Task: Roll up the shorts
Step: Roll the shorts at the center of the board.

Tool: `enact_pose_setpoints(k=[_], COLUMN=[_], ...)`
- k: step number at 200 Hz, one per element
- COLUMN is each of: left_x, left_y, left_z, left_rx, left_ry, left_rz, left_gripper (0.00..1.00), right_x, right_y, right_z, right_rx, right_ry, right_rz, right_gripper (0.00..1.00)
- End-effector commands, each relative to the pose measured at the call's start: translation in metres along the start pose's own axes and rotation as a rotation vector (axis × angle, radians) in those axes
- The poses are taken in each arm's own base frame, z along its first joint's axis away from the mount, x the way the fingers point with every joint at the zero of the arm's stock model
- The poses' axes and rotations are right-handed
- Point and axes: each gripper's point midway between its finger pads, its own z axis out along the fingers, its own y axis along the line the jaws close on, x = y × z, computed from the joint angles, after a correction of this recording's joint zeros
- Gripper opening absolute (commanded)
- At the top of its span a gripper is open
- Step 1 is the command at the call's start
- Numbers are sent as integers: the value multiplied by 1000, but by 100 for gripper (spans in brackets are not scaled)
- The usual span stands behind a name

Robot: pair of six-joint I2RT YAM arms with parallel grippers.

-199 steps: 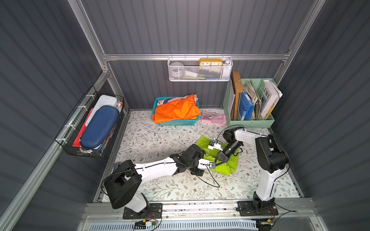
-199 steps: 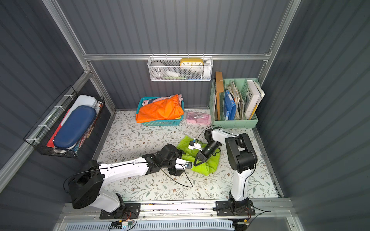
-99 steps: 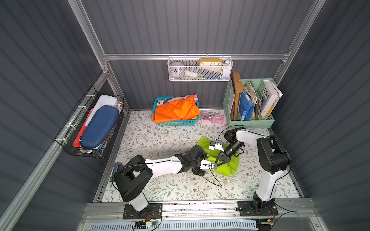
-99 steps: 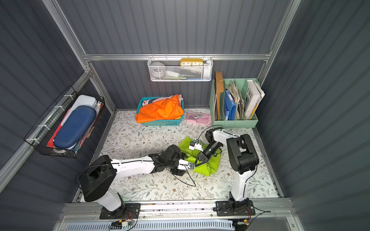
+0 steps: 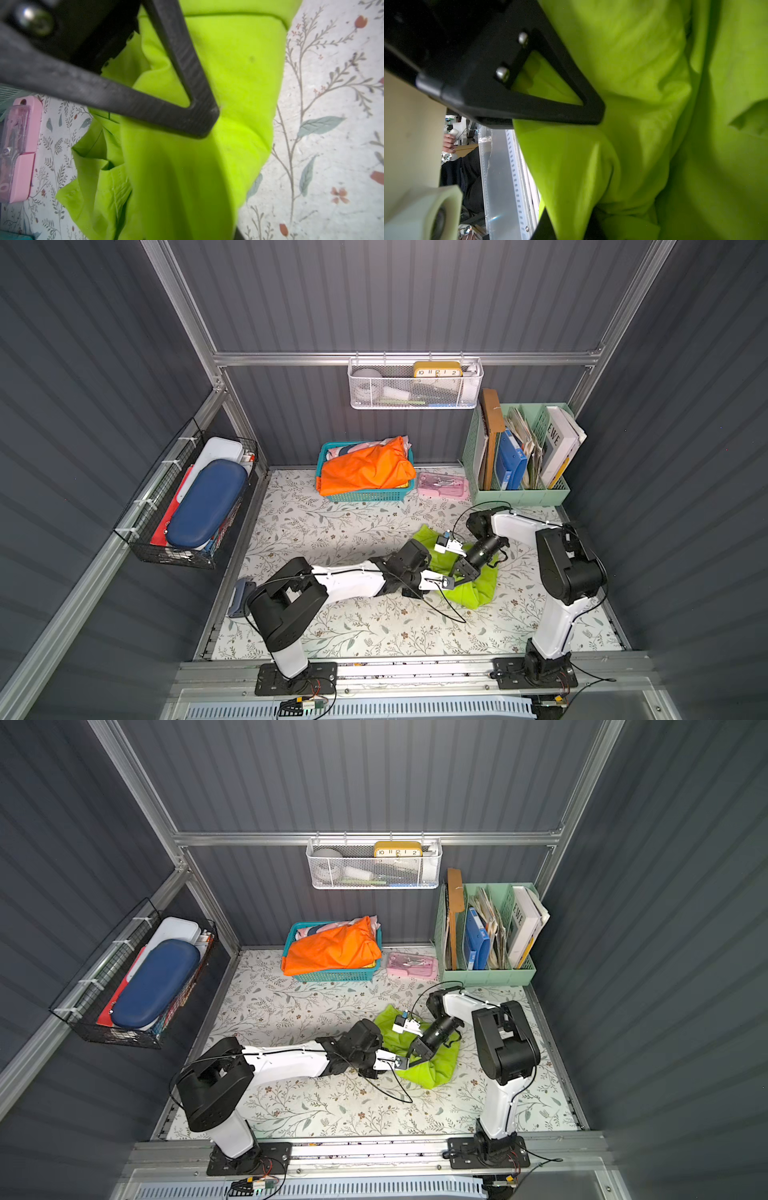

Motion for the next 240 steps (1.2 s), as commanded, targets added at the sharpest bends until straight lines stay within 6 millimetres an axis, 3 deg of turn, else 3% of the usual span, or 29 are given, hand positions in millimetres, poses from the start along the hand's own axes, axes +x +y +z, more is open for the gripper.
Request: enact_pose_setpoints(k=[1, 49, 73, 122, 149, 203, 219, 222, 240], left_x=[10, 17, 30, 36, 49, 63, 66, 60, 54], left_y=[-24, -27, -24, -17, -11, 19, 21, 29, 31], left_z=[7, 7, 5, -2, -12, -36, -39, -40, -43], left_rx=[113, 153, 156, 153, 162, 186, 219, 209, 259], left_ry=[38, 92, 128, 169, 217, 284, 316, 309, 313], left_rz=[-47, -74, -112, -122, -165, -282, -324, -326, -377], left_gripper=[21, 16, 16, 17, 17, 17, 17, 17, 17], right_x=[-8, -19, -24, -27, -27, -21, -20, -19, -23], right_y=[4, -6, -9, -16, -36, -46, -42, -42, -22], right_z=[-11, -36, -48, -60, -79, -130, -142, -140, -151], right_rx=[37, 161, 223, 292, 491, 842, 912, 911, 945], right_ry=[-66, -183, -262, -308, -352, -418, -440, -437, -501], right_rz=[-33, -64, -92, -104, -113, -138, -163, -165, -233], right_gripper=[15, 17, 26, 31, 30, 32, 31, 32, 33])
